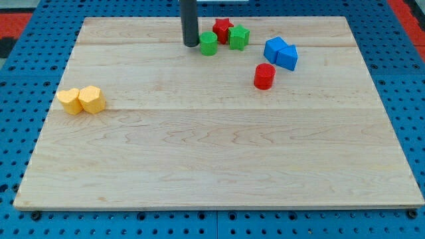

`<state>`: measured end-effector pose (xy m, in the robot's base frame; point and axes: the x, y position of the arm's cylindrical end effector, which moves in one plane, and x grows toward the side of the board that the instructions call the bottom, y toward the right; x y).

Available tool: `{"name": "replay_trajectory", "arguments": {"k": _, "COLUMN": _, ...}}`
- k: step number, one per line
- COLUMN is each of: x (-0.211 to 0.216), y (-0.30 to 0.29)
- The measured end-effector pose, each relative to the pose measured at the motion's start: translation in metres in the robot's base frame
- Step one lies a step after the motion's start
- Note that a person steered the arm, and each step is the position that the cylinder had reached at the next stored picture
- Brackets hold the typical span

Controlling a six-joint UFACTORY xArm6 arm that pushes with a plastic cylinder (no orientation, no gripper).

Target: Place your hand at the center

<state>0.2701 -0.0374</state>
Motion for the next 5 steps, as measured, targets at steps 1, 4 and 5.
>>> {"name": "replay_trajectory", "arguments": {"k": 1, "x": 0.001, "y": -0.031}}
{"name": "replay_trajectory", "arguments": {"k": 4, "x": 0.062, "y": -0.022}}
{"name": "replay_trajectory", "arguments": {"k": 5, "x": 0.092, "y": -0.027}}
